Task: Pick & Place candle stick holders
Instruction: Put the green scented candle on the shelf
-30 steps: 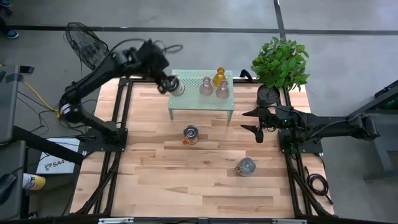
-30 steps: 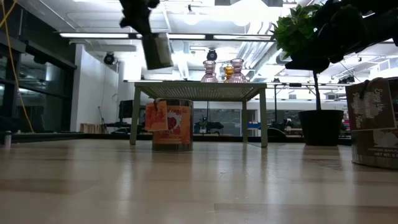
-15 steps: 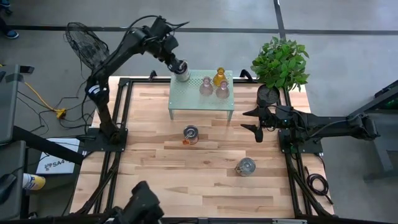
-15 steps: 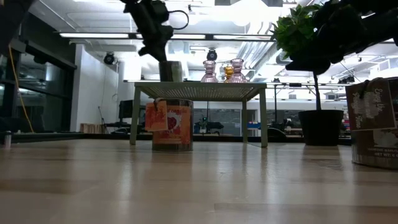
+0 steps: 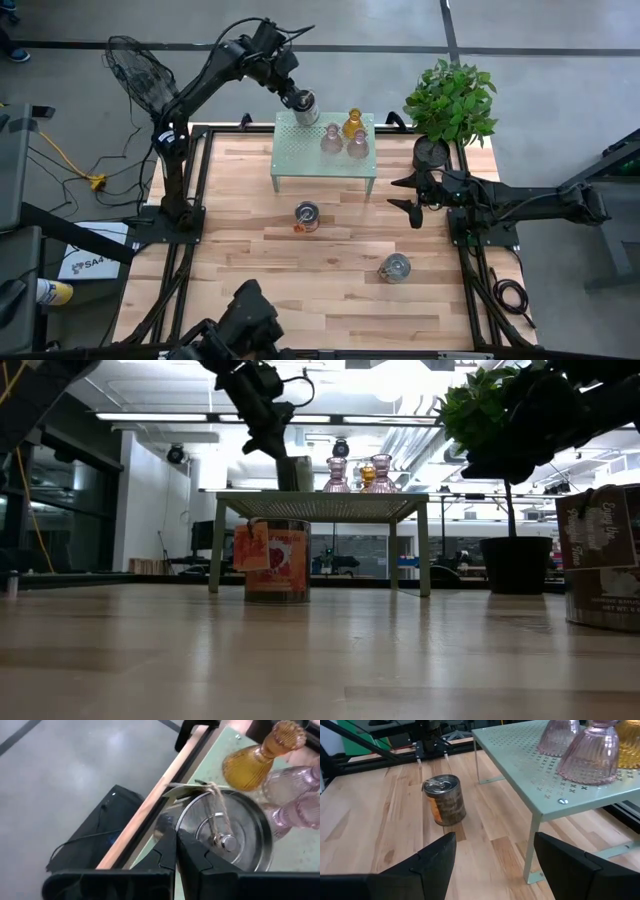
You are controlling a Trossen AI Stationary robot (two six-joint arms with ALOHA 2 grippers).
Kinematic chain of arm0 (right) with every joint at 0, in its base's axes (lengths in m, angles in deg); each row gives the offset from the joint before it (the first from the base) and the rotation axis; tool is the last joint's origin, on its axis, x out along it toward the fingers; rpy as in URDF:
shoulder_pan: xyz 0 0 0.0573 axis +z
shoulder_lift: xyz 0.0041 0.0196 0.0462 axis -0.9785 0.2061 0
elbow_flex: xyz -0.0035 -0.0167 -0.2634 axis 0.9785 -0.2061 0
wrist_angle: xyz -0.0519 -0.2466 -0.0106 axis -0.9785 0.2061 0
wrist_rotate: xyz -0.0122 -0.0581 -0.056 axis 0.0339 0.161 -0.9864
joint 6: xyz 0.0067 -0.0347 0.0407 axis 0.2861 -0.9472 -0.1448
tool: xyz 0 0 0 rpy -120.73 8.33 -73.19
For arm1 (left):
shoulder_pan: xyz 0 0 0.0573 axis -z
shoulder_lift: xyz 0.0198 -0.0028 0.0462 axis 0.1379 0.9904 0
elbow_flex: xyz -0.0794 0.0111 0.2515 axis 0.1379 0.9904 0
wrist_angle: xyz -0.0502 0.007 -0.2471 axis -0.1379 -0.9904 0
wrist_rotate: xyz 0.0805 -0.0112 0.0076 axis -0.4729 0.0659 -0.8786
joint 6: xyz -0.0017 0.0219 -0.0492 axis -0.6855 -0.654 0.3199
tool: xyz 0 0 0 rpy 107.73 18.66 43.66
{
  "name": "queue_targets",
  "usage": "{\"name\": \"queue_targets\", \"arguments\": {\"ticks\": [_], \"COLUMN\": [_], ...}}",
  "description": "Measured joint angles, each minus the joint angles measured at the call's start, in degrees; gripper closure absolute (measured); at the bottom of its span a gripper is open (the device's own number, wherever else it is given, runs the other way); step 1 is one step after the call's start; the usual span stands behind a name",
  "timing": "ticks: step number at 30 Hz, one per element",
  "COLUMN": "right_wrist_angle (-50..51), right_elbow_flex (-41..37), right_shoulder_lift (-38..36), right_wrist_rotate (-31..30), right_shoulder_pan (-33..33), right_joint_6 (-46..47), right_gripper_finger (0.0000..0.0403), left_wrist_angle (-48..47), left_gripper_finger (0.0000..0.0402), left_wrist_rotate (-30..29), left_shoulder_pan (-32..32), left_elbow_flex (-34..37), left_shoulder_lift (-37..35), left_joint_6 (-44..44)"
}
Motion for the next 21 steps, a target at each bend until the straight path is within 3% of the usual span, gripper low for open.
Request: {"name": "queue_targets", "arguments": {"ticks": [21], "right_wrist_angle": [0.0], "right_elbow_flex": [0.0], "right_shoulder_lift": [0.0], "right_wrist_rotate": [-0.19], "right_shoulder_pan": [0.0], "right_joint_6": [0.47], "right_gripper_finger": [0.0139], "left_wrist_angle": [3.81], "left_gripper_finger": [0.04], "left_wrist_rotate": [0.93], "left_shoulder_pan": [3.75], "left_elbow_flex": [-0.04], "left_shoulder_lift": [4.28], "left_joint_6": [2.7]}}
